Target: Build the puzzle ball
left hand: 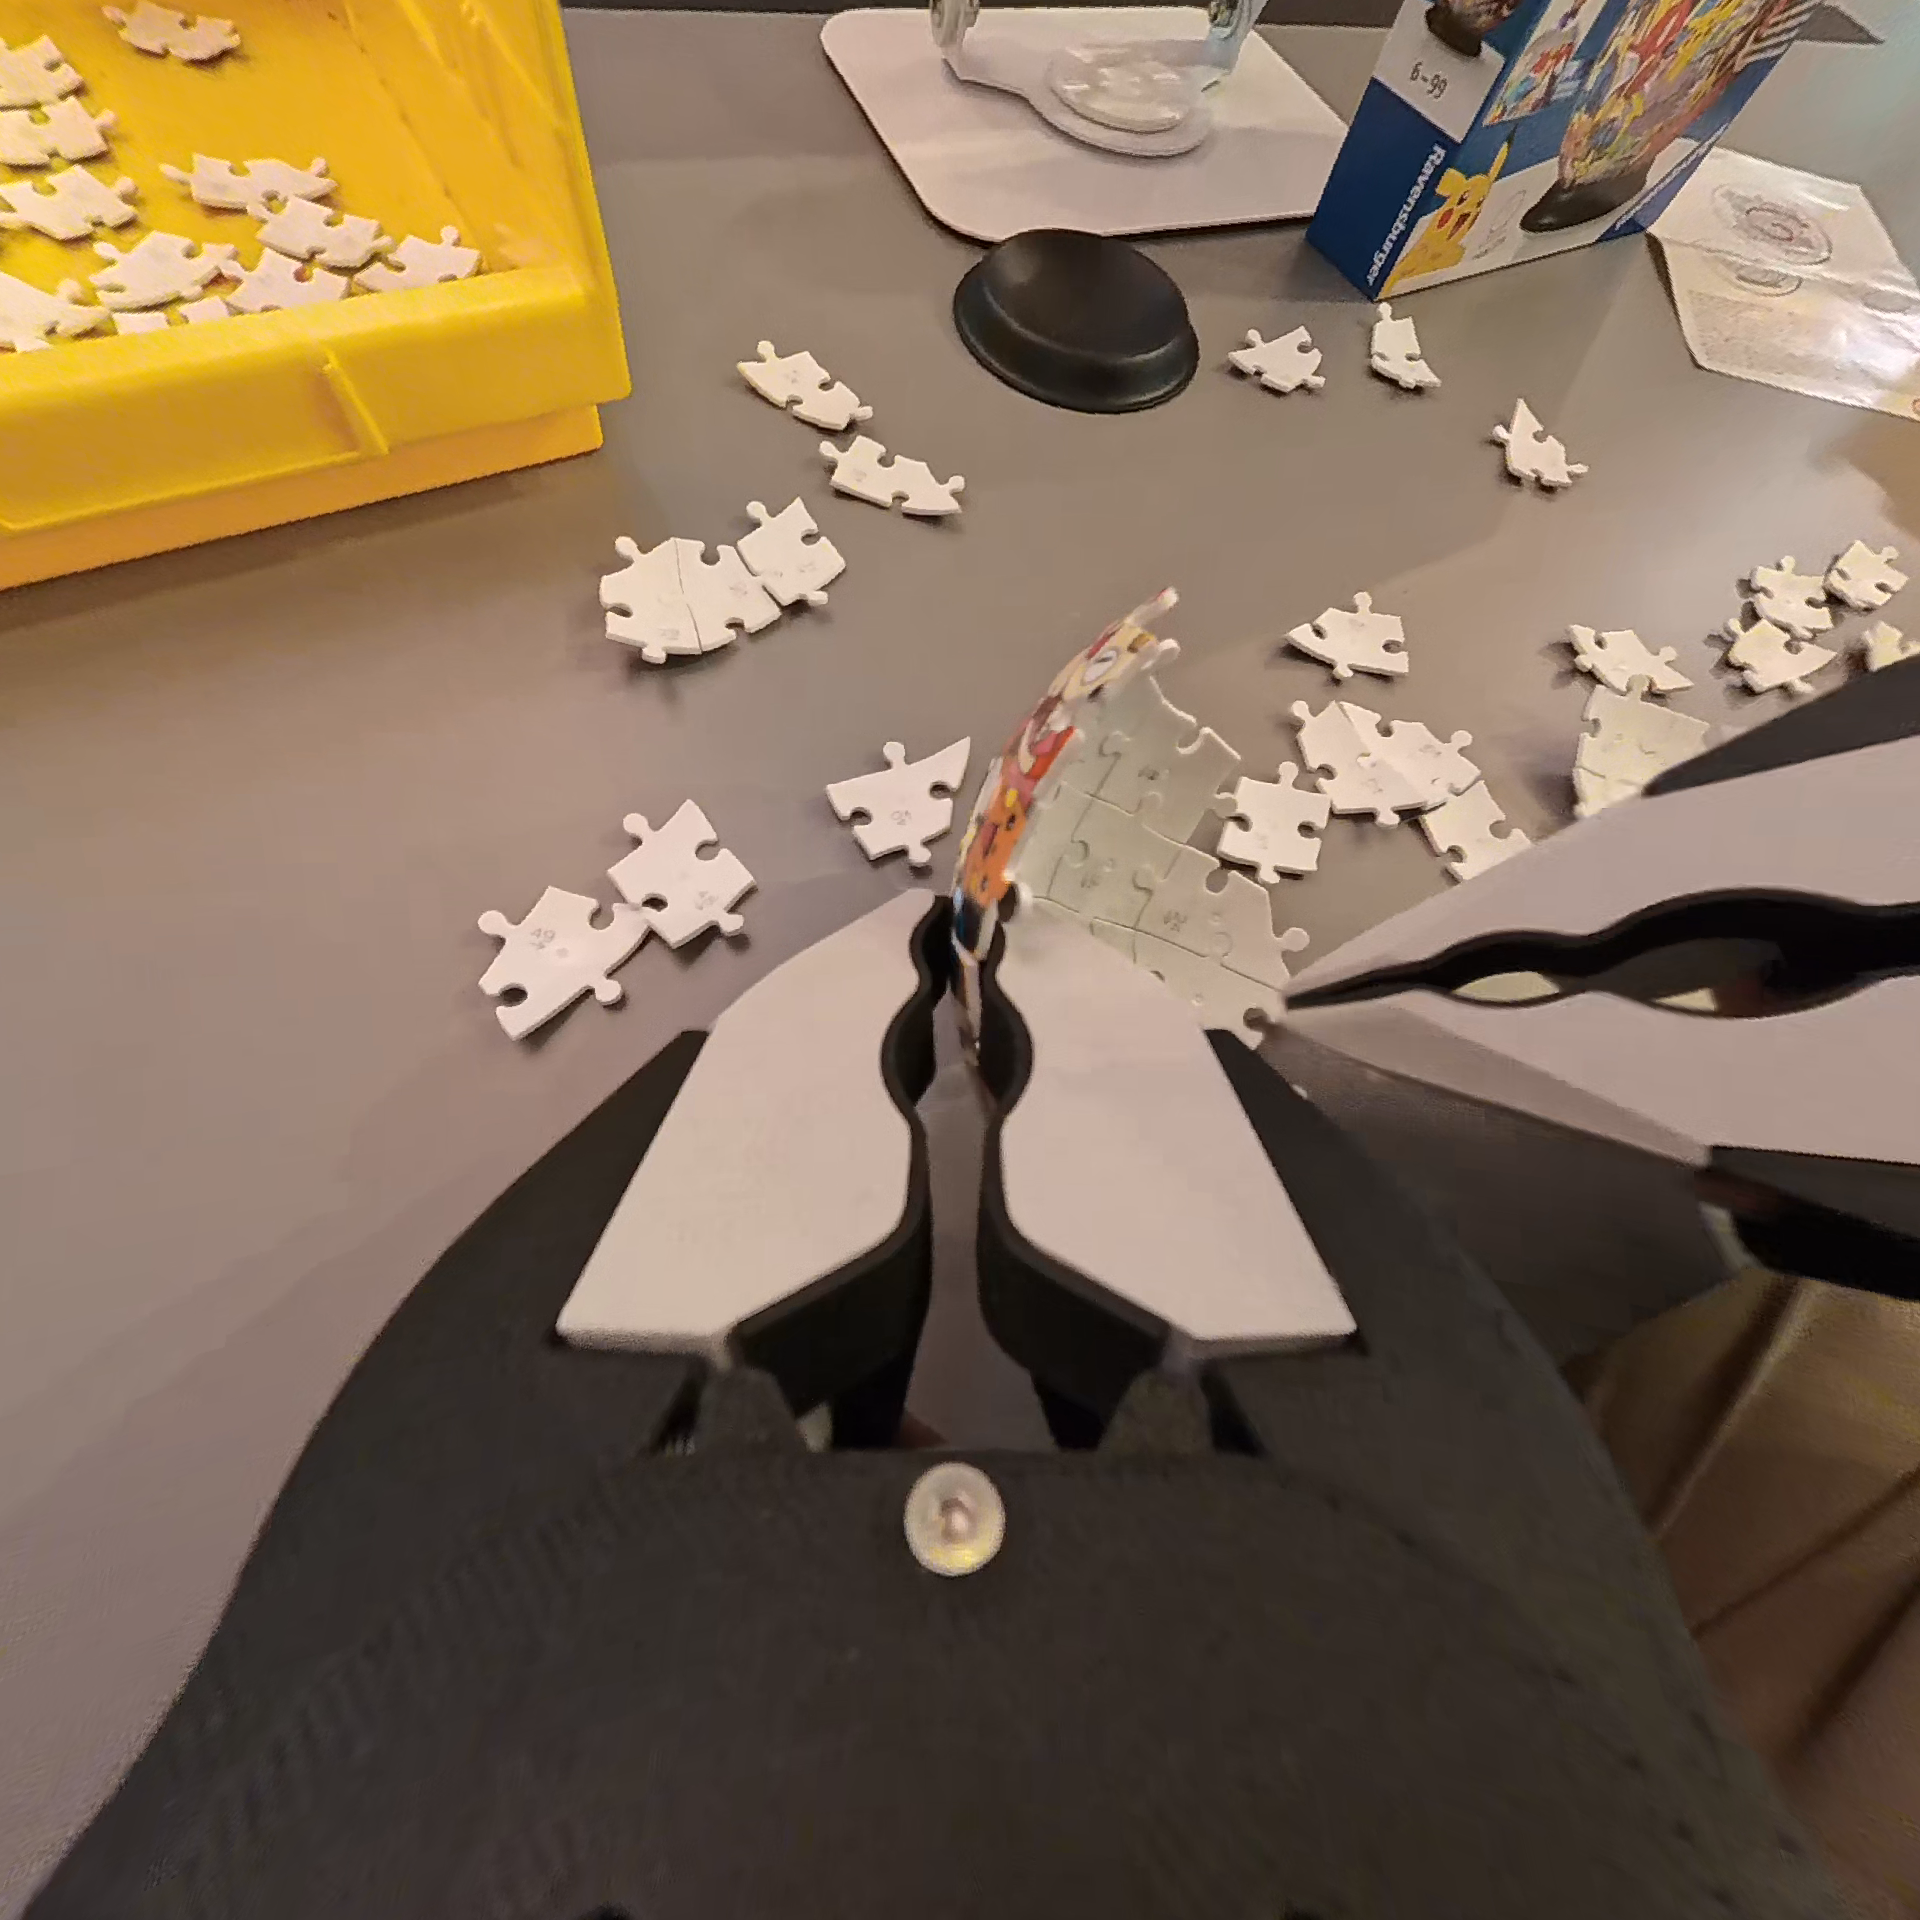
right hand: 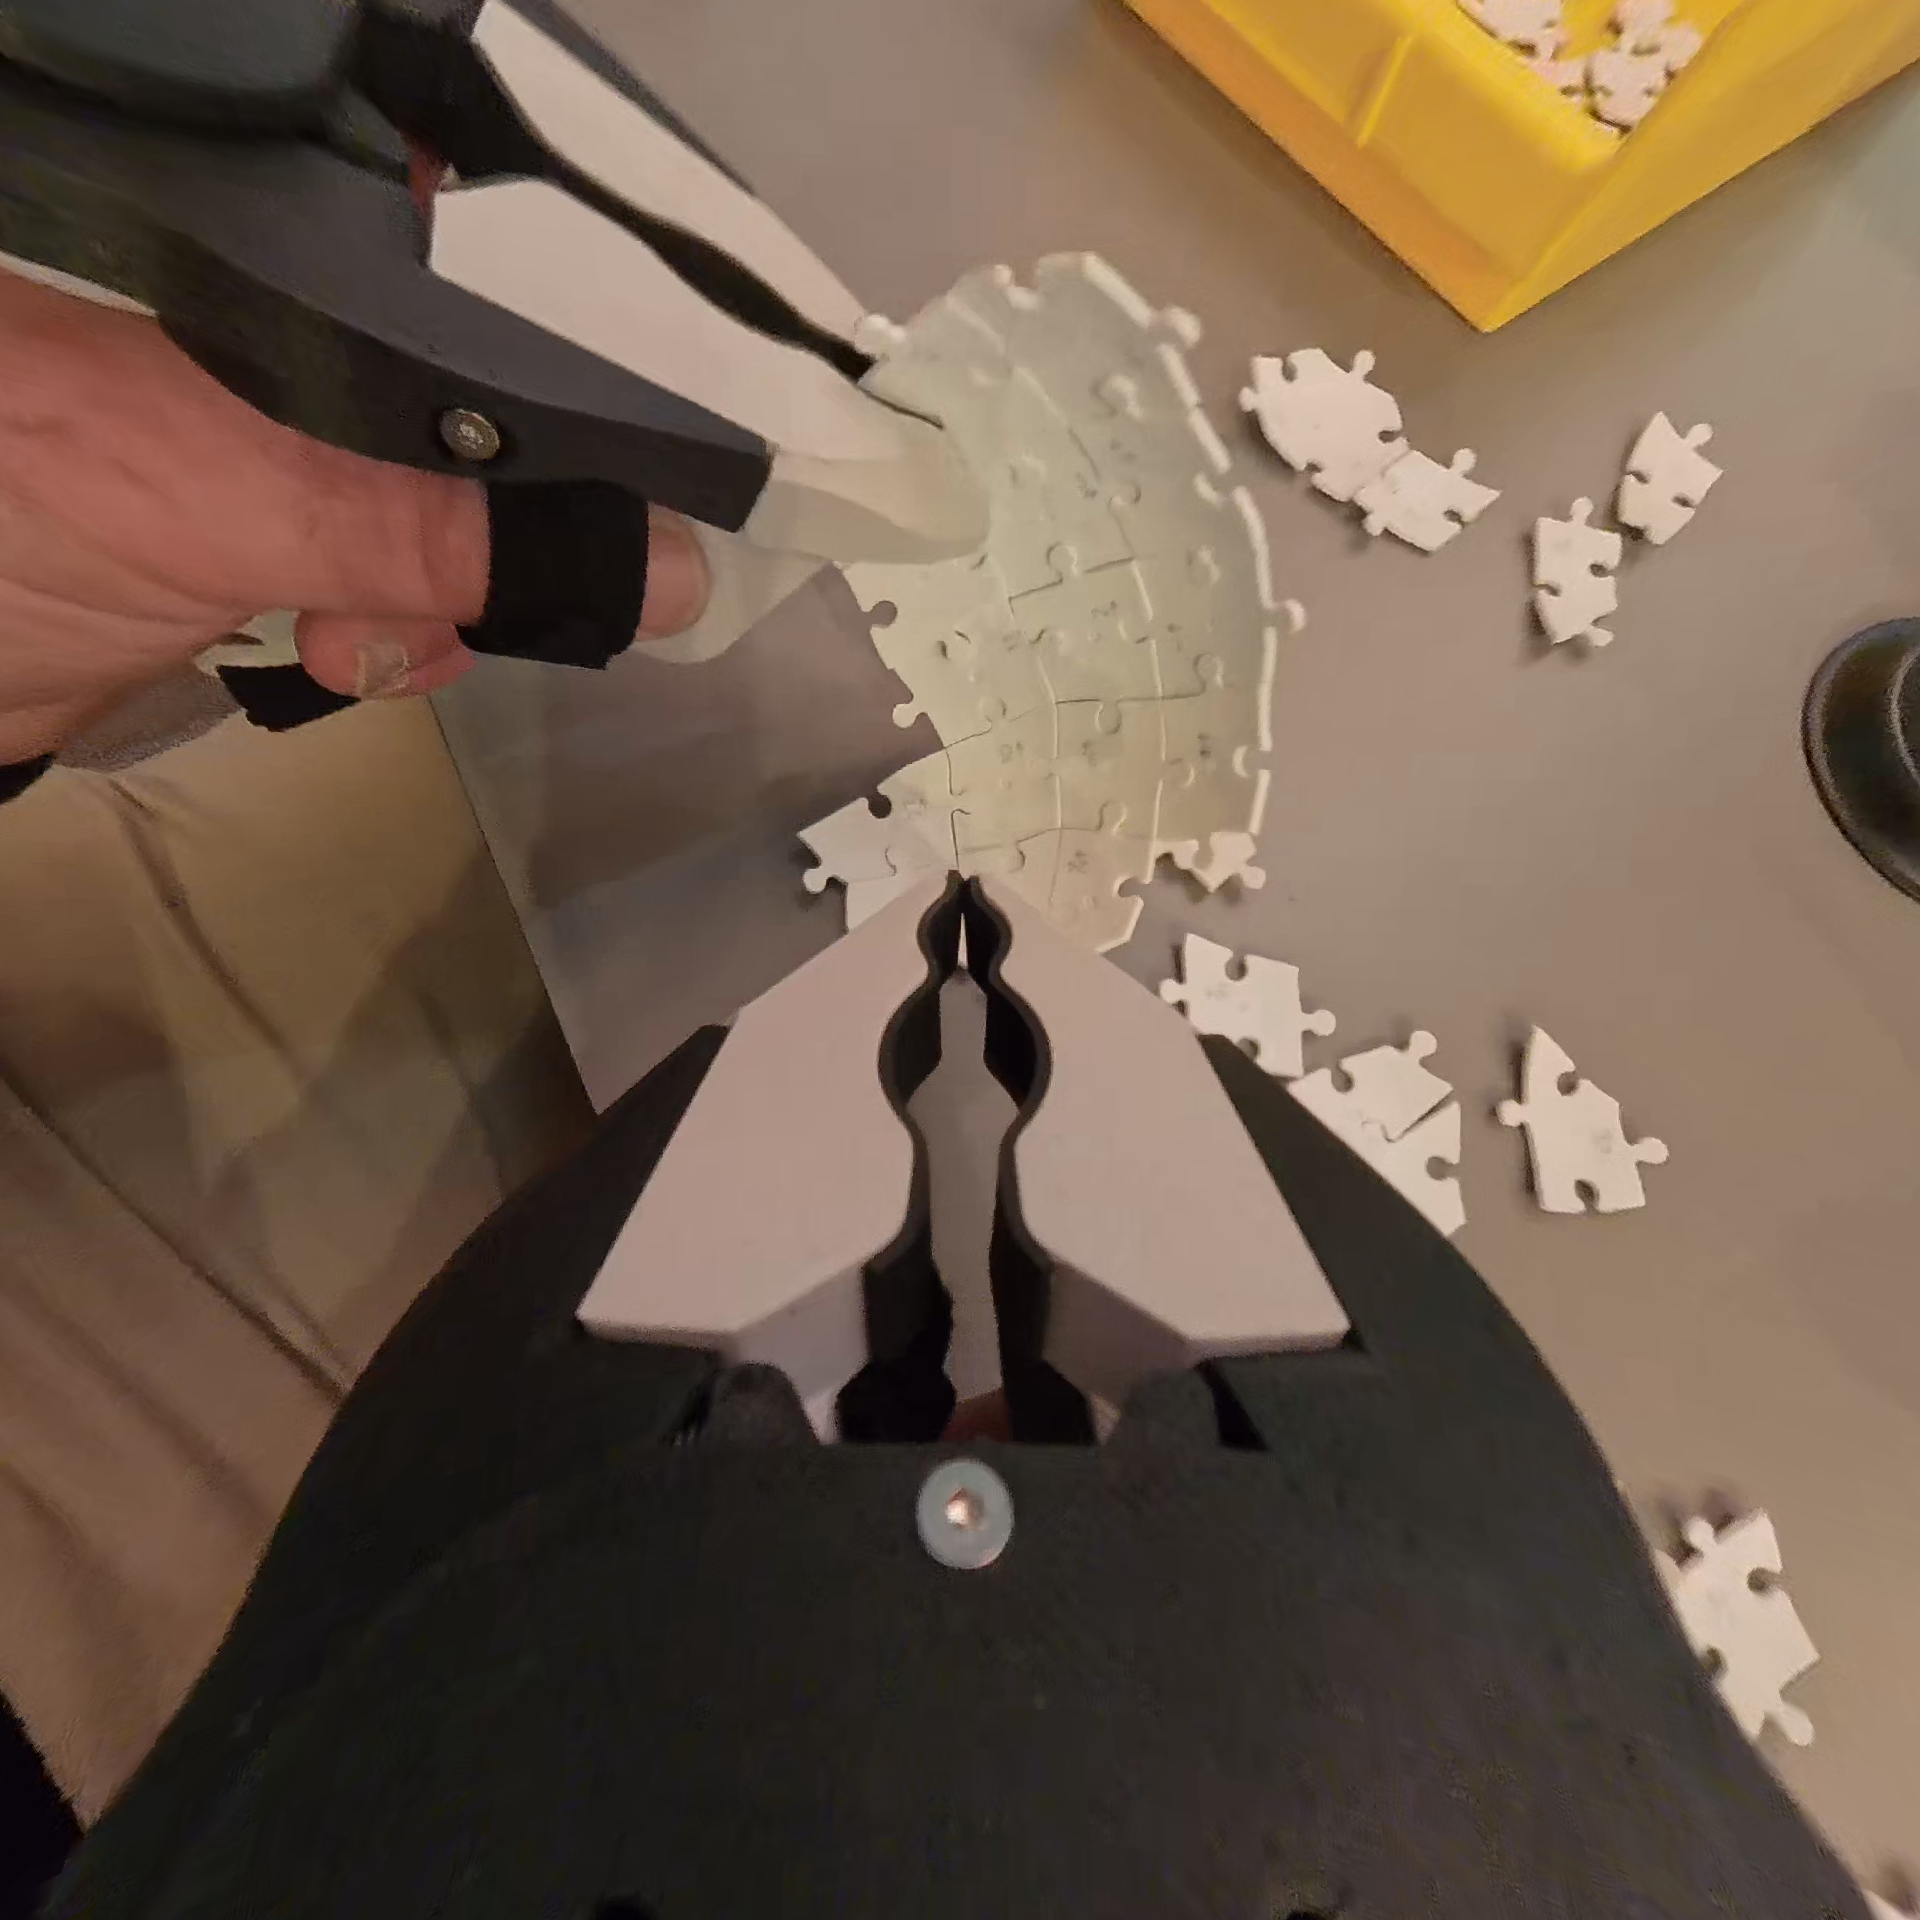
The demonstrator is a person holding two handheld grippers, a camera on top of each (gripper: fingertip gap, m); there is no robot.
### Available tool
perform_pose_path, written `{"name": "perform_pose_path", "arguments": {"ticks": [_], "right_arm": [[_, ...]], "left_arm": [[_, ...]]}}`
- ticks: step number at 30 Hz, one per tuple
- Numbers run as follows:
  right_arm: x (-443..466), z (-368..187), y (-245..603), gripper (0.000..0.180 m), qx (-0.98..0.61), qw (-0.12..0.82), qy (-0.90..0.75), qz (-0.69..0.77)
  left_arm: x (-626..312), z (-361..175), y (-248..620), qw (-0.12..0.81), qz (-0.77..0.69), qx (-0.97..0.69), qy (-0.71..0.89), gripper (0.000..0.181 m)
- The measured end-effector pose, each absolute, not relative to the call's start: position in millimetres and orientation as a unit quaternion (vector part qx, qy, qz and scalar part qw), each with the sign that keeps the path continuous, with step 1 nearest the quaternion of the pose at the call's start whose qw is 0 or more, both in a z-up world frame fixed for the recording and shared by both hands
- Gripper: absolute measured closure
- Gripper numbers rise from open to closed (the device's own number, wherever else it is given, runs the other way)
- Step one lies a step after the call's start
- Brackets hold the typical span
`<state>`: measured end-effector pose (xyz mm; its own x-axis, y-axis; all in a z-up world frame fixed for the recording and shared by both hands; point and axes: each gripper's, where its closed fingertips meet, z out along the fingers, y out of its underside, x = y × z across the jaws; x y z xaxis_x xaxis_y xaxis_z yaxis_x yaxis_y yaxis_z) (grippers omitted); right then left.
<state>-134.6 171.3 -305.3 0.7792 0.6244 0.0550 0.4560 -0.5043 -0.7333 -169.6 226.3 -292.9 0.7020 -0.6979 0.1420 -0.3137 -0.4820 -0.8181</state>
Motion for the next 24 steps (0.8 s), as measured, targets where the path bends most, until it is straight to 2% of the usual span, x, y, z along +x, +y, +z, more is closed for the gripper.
{"name": "perform_pose_path", "arguments": {"ticks": [6,18,24], "right_arm": [[-107,-296,169,0.175,-0.873,0.395,-0.252,0.136],[-89,-294,169,0.169,-0.879,0.390,-0.226,0.156],[-80,-291,170,0.167,-0.880,0.387,-0.215,0.170]], "left_arm": [[-176,-299,229,0.384,-0.270,-0.840,0.272,0.178],[-198,-305,227,0.343,-0.309,-0.853,0.244,0.162],[-202,-307,216,0.313,-0.323,-0.853,0.264,0.171]]}}
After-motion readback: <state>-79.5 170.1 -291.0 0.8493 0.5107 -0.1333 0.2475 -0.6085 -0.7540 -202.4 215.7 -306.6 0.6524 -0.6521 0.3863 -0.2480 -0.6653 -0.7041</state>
